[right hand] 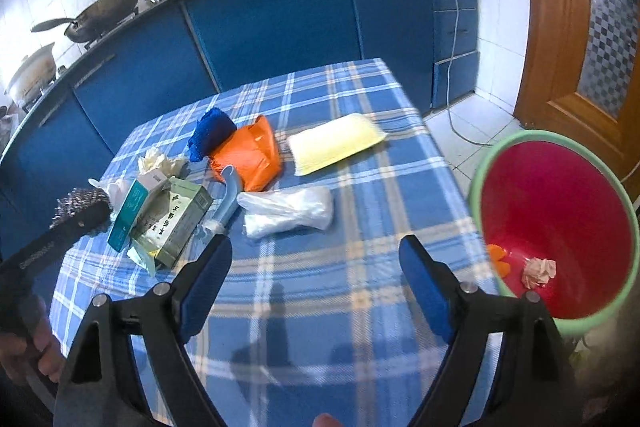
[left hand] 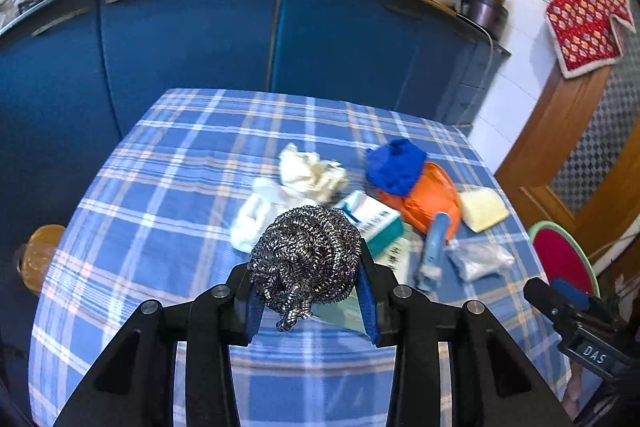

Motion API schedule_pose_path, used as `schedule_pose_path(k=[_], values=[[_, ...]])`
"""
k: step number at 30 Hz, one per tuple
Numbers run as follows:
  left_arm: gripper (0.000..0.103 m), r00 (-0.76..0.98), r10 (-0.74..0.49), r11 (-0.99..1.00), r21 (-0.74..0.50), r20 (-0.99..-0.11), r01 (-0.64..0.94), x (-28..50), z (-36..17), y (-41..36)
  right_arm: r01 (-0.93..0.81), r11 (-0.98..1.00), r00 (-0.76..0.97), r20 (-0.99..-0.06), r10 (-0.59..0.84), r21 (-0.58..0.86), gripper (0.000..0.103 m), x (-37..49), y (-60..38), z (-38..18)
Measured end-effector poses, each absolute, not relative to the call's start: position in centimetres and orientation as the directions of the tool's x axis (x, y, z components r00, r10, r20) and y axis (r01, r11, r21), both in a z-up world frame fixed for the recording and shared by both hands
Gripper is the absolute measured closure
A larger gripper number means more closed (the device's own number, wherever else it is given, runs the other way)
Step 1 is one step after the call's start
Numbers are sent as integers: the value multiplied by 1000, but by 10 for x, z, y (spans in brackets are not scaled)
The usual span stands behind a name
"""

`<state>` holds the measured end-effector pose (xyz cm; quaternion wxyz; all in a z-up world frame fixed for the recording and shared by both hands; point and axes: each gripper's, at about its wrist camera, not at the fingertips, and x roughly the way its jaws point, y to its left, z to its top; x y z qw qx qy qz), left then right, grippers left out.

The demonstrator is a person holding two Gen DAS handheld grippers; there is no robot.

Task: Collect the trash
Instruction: 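Grasp the clear plastic bag with the right gripper while the left holds the scrubber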

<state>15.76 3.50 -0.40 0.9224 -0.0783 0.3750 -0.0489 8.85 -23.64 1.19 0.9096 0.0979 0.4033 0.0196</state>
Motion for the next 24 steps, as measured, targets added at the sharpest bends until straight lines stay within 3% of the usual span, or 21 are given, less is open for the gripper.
schedule_pose_path(k=[7, 20, 24], values=[[63, 711, -138, 980, -199, -690, -3, 169, -14, 54, 47, 984, 646, -756, 102, 173, 12, 114, -216, -3], [63, 709, -160, 972, -234, -687, -7, 173, -20, 63, 64, 992, 611, -790, 44, 105, 12, 145, -201, -24], [63, 712, -169, 970, -242, -682, -1, 171, -19, 63, 77, 992, 608, -793, 35, 103, 25, 149, -203, -29]])
